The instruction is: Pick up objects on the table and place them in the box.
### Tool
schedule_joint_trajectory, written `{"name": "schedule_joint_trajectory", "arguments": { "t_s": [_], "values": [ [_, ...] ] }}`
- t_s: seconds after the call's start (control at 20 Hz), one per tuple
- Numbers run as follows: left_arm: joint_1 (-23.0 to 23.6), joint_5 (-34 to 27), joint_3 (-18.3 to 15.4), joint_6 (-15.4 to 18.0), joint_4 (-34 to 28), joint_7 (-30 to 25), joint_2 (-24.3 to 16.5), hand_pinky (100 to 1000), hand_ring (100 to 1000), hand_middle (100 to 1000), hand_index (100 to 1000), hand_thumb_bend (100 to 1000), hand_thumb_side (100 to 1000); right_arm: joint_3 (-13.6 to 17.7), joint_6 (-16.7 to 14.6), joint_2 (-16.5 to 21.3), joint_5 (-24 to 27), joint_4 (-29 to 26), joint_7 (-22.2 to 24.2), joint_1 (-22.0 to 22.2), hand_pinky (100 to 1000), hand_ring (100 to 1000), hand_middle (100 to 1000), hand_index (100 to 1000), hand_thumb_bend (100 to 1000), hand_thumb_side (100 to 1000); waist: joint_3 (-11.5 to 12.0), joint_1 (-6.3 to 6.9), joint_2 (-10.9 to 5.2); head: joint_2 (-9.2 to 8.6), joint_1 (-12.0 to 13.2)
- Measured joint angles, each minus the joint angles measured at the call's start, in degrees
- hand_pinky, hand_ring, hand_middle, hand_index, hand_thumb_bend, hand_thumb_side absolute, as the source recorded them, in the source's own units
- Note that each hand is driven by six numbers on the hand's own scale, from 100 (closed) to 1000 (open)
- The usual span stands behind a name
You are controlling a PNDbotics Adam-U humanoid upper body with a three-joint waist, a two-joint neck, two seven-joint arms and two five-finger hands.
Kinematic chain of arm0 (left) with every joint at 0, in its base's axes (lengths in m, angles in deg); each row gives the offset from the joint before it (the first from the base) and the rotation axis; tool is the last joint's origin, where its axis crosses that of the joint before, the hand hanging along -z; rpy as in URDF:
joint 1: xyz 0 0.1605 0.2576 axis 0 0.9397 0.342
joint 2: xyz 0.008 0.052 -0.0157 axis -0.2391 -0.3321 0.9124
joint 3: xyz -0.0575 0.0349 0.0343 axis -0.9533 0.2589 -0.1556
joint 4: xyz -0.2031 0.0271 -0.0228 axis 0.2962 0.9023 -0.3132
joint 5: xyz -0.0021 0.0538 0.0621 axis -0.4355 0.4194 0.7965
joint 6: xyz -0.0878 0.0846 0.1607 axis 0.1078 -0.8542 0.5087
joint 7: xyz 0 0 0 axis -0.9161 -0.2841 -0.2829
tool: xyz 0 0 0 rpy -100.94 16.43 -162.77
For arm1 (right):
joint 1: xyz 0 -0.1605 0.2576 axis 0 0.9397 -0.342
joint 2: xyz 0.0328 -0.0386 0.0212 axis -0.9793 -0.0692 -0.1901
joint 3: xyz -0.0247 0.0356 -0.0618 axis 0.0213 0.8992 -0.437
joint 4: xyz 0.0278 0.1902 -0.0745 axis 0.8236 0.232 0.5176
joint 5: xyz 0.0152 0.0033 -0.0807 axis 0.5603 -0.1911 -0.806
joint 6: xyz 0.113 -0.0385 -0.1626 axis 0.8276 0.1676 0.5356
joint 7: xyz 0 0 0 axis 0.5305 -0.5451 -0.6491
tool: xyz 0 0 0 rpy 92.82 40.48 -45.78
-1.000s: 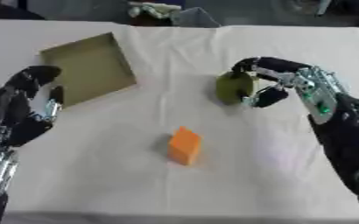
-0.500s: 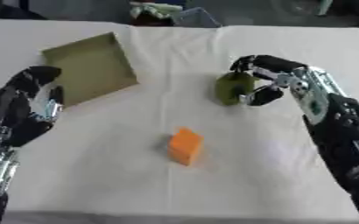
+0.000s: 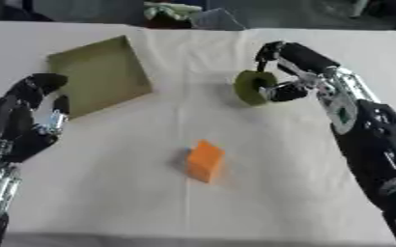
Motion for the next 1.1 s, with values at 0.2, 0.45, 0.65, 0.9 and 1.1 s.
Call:
{"name": "schedule_joint_trajectory", "arguments": {
  "t_s": [0.2, 0.45, 0.65, 0.9, 1.1],
  "values": [
    [-0.01, -0.03, 0.01, 0.01, 0.0, -0.02, 0.01, 915, 823, 711, 762, 146, 291, -0.31, -0.43, -1.25, 0.01, -1.06, -0.72, -2.36, 882, 818, 714, 332, 100, 163, 0.07, 0.22, 0.0, 0.0, -0.24],
    [-0.07, -0.16, 0.1, 0.08, 0.0, -0.16, 0.04, 915, 824, 711, 762, 140, 289, -0.32, -0.85, -3.95, -0.47, -1.52, -0.51, -6.41, 884, 820, 716, 333, 100, 142, 0.65, 0.62, -0.01, 0.0, -0.76],
    [-0.24, -0.35, 0.44, 0.23, 0.0, -0.48, 0.05, 915, 821, 704, 762, 139, 287, -0.19, -1.07, -6.5, -1.53, -1.25, -0.26, -9.57, 886, 819, 715, 333, 100, 129, 1.67, 0.91, -0.01, 0.0, -1.61],
    [-0.66, -0.54, 1.13, 0.4, 0.0, -1.09, 0.07, 910, 818, 698, 763, 135, 288, 0.76, -0.98, -9.81, -3.5, 0.25, -0.21, -12.55, 887, 817, 710, 335, 100, 134, 3.5, 0.97, 0.32, 0.0, -3.13],
    [-1.03, -0.7, 1.68, 0.53, 0.0, -1.68, 0.07, 911, 816, 694, 763, 133, 288, 1.65, -0.66, -12.91, -5.49, 2.16, -0.14, -14.06, 888, 817, 707, 335, 100, 142, 5.05, 0.93, 0.43, 0.0, -4.7]
  ]
}}
